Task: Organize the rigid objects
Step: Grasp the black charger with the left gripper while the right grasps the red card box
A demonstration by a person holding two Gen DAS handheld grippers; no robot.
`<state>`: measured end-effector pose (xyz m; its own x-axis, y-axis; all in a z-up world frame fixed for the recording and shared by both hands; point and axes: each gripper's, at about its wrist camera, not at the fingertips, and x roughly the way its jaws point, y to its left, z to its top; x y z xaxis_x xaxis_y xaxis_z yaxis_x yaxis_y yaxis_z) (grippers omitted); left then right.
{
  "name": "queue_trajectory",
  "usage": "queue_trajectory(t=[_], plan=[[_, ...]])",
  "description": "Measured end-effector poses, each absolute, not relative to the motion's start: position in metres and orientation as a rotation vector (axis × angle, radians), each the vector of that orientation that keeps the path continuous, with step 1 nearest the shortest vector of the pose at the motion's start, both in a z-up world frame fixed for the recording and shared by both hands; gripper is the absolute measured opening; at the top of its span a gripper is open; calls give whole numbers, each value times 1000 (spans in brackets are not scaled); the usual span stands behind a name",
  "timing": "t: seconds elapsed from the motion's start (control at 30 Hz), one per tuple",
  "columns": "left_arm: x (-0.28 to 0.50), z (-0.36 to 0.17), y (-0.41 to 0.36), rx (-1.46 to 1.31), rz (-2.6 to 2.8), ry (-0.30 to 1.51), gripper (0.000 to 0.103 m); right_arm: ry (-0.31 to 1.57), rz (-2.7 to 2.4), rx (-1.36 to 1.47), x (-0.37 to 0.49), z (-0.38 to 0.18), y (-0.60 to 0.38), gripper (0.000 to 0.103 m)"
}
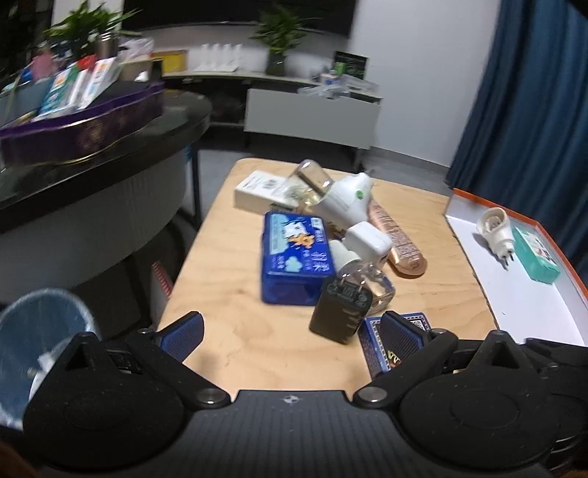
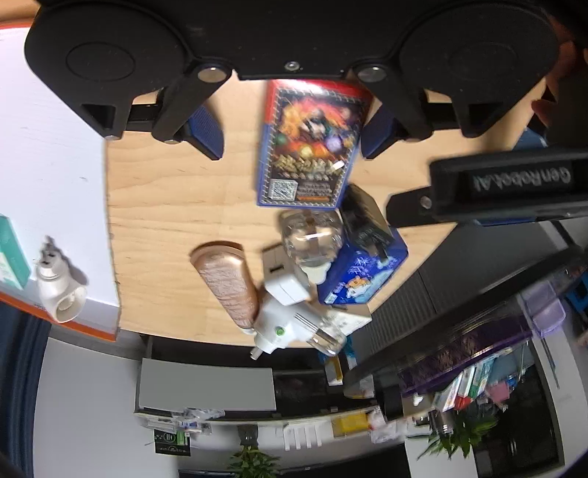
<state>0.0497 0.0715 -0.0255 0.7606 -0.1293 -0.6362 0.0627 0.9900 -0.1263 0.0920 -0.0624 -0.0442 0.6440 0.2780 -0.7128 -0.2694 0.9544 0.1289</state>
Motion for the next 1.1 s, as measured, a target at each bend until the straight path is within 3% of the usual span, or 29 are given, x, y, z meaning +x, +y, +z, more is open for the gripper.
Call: queue_trajectory(t=[0.07,0.13,0.33,0.5,0.6,1.1], plan=[[52,-27,71,-95,-128,683,103,787,309,-39,92,-47,-56,96],[56,-30,69,-81,-149,672,103,766,307,-46,89,-47,-56,73],[64,-40,56,-37,-211,644,91,774,246,-48,89,-46,-79,71],[71,-54,47,11,-240,687,47,783,233,-33,86,-45,-94,71],[71,-55,48,-1,-246,690,37,781,232,-26,86,-46,-96,71],[48,-32,47,-37,-220,638,36,696,219,-35,72,-33,-105,71]])
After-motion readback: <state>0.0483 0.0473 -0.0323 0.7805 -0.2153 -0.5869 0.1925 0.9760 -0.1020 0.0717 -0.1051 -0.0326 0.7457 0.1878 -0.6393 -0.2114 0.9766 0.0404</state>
